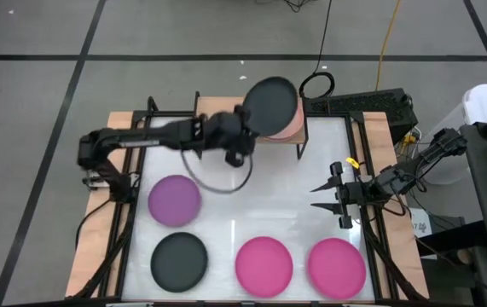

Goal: Place and stack plates onto a shelf
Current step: Stack the top black plate on top of the orange plate on the shelf

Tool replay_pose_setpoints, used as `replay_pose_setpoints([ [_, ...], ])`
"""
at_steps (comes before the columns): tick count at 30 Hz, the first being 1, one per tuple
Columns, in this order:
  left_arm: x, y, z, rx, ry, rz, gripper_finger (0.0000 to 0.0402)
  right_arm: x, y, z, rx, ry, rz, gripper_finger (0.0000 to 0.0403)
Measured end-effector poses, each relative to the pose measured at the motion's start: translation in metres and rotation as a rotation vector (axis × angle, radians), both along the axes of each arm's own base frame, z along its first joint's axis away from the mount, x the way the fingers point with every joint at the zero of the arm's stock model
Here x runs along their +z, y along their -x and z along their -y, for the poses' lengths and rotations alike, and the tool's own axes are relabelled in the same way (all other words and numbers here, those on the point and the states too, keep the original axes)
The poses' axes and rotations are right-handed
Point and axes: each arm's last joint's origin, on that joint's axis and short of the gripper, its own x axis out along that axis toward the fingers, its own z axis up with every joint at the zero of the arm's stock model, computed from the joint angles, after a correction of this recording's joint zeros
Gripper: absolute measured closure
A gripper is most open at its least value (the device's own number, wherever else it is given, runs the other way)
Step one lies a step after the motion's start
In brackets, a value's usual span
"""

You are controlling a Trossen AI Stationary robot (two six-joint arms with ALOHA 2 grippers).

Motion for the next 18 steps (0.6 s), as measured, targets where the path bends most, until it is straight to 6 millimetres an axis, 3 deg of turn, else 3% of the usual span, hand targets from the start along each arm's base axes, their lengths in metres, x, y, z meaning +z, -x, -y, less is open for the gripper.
replay_pose_setpoints([
  [4, -0.001, -0.02, -0.027, 0.008, 0.032, -0.111, 0.0391, 0.0, 0.0, 0.0, 0.0, 0.0, 0.0, 0.0248],
  [10, -0.032, -0.054, -0.052, 0.012, 0.111, -0.351, 0.0391, 0.0, 0.0, 0.0, 0.0, 0.0, 0.0, 0.0248],
  [18, -0.043, -0.06, -0.082, 0.094, 0.142, -0.411, 0.0391, 0.0, 0.0, 0.0, 0.0, 0.001, -0.001, 0.0248],
])
